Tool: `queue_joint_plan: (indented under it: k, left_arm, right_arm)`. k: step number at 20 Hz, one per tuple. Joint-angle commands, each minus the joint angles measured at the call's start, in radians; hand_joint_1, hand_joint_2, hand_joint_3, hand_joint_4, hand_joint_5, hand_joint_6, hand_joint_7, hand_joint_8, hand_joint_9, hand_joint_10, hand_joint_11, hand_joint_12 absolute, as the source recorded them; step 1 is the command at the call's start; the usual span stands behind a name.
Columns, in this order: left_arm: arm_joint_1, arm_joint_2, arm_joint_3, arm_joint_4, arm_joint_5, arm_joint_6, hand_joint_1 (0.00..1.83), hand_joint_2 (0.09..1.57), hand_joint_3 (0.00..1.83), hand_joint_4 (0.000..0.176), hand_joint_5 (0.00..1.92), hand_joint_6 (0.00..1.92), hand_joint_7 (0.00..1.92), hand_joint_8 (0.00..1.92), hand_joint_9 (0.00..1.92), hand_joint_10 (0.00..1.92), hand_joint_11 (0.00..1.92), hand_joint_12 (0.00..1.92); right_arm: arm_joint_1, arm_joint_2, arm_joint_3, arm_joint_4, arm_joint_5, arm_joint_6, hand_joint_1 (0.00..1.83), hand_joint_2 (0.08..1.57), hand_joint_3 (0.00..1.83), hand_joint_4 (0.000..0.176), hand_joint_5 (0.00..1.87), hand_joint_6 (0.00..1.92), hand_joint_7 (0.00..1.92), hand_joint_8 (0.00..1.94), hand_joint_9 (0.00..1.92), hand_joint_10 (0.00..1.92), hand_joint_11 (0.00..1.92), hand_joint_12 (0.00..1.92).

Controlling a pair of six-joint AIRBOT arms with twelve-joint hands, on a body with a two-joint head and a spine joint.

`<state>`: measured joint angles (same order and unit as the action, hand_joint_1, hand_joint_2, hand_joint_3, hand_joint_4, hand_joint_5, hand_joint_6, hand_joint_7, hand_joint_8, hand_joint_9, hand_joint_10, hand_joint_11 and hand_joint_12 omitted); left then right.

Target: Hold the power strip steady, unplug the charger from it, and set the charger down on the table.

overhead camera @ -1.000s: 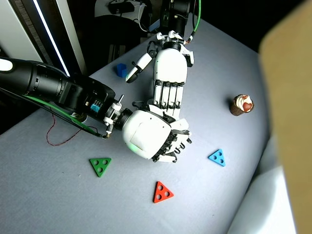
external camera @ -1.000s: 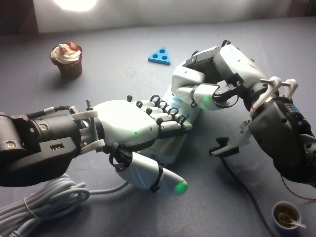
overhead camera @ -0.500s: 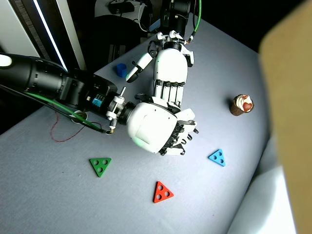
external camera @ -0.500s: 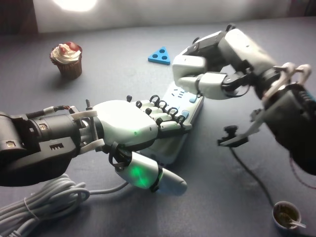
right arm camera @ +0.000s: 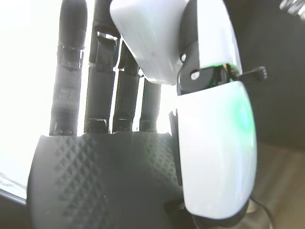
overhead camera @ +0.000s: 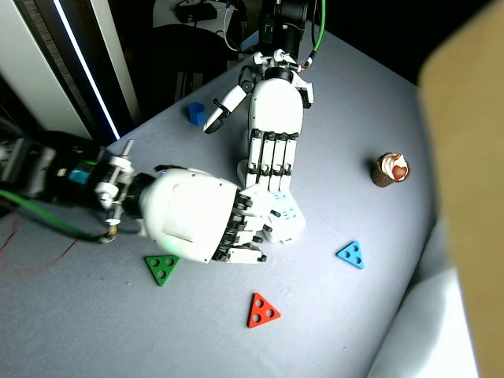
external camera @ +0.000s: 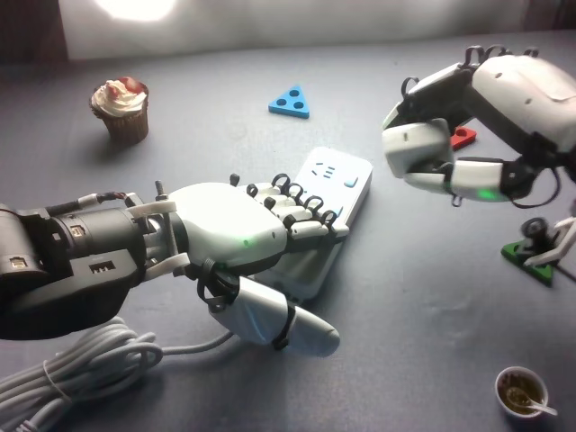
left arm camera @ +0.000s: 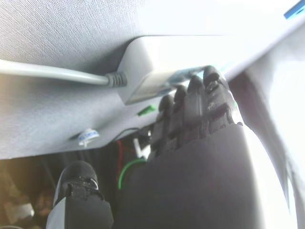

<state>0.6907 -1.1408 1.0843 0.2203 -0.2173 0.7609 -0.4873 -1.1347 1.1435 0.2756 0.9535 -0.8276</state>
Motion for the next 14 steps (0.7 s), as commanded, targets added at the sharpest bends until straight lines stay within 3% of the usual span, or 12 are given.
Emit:
queue_joint_plan:
  k: [1, 2, 3, 4, 7, 8, 9, 10, 11, 14]
  left_arm:
    - [0.002, 0.002, 0.0, -0.006, -0.043, -0.006, 0.0, 0.99, 0.0, 0.0, 0.08, 0.01, 0.1, 0.01, 0.09, 0.01, 0.03, 0.13]
    - [0.002, 0.003, -0.002, -0.006, -0.043, -0.006, 0.0, 0.99, 0.0, 0.0, 0.08, 0.01, 0.1, 0.01, 0.09, 0.01, 0.03, 0.13]
    - [0.002, 0.004, -0.003, -0.006, -0.043, -0.006, 0.0, 1.0, 0.0, 0.0, 0.07, 0.0, 0.08, 0.0, 0.08, 0.0, 0.02, 0.13]
    - [0.002, 0.004, -0.003, -0.006, -0.043, -0.007, 0.0, 1.0, 0.0, 0.0, 0.06, 0.0, 0.08, 0.0, 0.07, 0.0, 0.01, 0.12]
    - [0.001, 0.008, -0.006, -0.006, -0.043, -0.007, 0.0, 1.0, 0.0, 0.0, 0.06, 0.0, 0.08, 0.0, 0.07, 0.0, 0.01, 0.12]
    - [0.001, 0.008, -0.007, -0.006, -0.043, -0.007, 0.0, 0.99, 0.0, 0.0, 0.06, 0.0, 0.08, 0.0, 0.07, 0.0, 0.01, 0.12]
    - [0.0, 0.008, -0.007, -0.006, -0.043, -0.008, 0.0, 0.99, 0.0, 0.0, 0.06, 0.0, 0.08, 0.0, 0.07, 0.0, 0.01, 0.12]
    - [-0.001, 0.008, -0.007, -0.006, -0.043, -0.008, 0.0, 0.99, 0.0, 0.0, 0.06, 0.0, 0.08, 0.0, 0.06, 0.0, 0.01, 0.12]
    - [-0.001, 0.009, -0.008, -0.006, -0.043, -0.008, 0.0, 0.99, 0.0, 0.0, 0.05, 0.0, 0.08, 0.0, 0.06, 0.0, 0.0, 0.12]
    - [-0.002, 0.011, -0.011, -0.006, -0.043, -0.008, 0.0, 0.99, 0.0, 0.0, 0.04, 0.0, 0.05, 0.0, 0.04, 0.0, 0.0, 0.09]
  right_arm:
    - [-0.004, 0.021, -0.006, -0.049, 0.12, 0.009, 1.27, 1.05, 0.0, 0.0, 1.06, 0.74, 1.21, 0.73, 1.29, 0.08, 0.68, 1.24]
    - [-0.016, 0.039, -0.011, -0.092, 0.119, -0.009, 1.28, 1.05, 0.0, 0.0, 1.07, 0.67, 1.21, 0.75, 1.32, 0.11, 0.69, 1.32]
    - [-0.025, 0.051, -0.013, -0.113, 0.113, -0.025, 1.27, 1.05, 0.0, 0.0, 1.06, 0.73, 1.21, 0.72, 1.29, 0.08, 0.7, 1.23]
    - [-0.033, 0.063, -0.015, -0.137, 0.102, -0.033, 1.37, 1.02, 0.0, 0.0, 1.12, 0.59, 1.39, 0.21, 1.14, 0.8, 0.71, 1.18]
    - [-0.06, 0.105, -0.016, -0.235, 0.052, -0.033, 1.39, 1.02, 0.0, 0.0, 1.12, 0.6, 1.37, 0.24, 1.1, 0.97, 0.73, 1.12]
    - [-0.062, 0.119, -0.015, -0.253, 0.037, -0.033, 1.39, 1.06, 0.0, 0.0, 0.99, 0.9, 1.24, 0.44, 1.03, 1.02, 0.75, 0.93]
    - [-0.066, 0.124, -0.011, -0.275, 0.023, -0.033, 1.39, 1.06, 0.0, 0.0, 0.99, 0.9, 1.24, 0.44, 1.03, 1.02, 0.75, 0.93]
    - [-0.071, 0.125, -0.004, -0.299, 0.016, -0.031, 1.27, 1.09, 0.0, 0.0, 0.95, 1.05, 1.16, 0.62, 0.99, 0.44, 0.71, 0.9]
    - [-0.077, 0.126, 0.004, -0.318, 0.014, -0.028, 1.23, 1.11, 0.0, 0.0, 0.89, 1.15, 1.1, 0.75, 1.08, 0.07, 0.69, 0.91]
    - [-0.095, 0.126, 0.027, -0.378, 0.01, -0.005, 1.23, 1.12, 0.0, 0.0, 0.89, 1.18, 1.09, 0.76, 1.08, 0.01, 0.67, 0.9]
